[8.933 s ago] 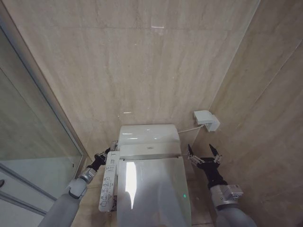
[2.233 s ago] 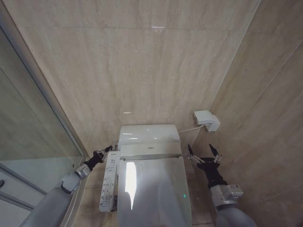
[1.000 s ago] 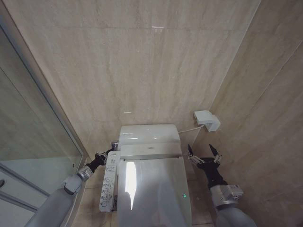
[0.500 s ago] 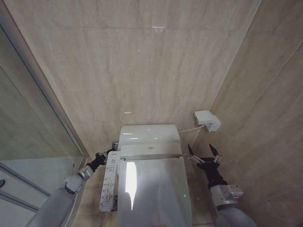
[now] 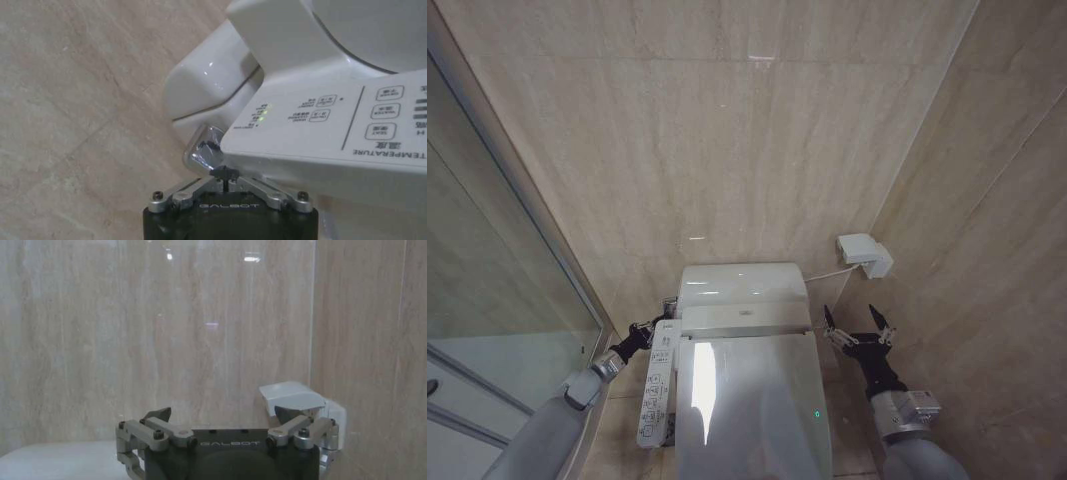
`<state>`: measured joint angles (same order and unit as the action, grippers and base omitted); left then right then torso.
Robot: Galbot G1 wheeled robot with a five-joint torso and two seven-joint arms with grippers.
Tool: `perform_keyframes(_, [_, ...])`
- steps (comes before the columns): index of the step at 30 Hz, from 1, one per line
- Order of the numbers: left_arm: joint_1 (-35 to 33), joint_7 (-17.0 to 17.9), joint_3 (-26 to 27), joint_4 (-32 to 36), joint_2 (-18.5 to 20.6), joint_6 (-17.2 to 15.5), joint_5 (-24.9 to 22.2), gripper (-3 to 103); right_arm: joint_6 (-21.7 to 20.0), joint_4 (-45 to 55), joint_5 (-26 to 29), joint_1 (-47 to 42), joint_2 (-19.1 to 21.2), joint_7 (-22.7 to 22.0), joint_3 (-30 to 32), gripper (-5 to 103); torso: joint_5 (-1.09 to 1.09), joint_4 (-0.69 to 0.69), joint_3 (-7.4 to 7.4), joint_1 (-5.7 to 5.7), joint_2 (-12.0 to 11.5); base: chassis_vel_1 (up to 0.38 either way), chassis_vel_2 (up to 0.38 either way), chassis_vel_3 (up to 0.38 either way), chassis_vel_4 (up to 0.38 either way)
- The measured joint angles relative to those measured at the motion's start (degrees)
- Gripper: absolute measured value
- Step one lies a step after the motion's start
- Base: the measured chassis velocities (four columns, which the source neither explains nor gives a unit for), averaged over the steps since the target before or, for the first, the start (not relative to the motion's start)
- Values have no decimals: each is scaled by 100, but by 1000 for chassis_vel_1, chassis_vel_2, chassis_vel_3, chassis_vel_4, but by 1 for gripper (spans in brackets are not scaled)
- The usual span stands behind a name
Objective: Open the toilet lid, clean the toilet bowl with a toilet brush, close the toilet lid, and flush.
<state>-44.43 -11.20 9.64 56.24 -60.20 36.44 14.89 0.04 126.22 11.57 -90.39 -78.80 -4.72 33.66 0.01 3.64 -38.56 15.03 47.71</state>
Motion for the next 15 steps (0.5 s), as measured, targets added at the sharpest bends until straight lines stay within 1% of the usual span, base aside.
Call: perform_keyframes(15, [-46, -19, 20, 28, 2, 0, 6, 0, 0, 0, 0, 0, 0, 0, 0, 100, -2, 1, 0, 0, 0, 0, 0, 0, 0])
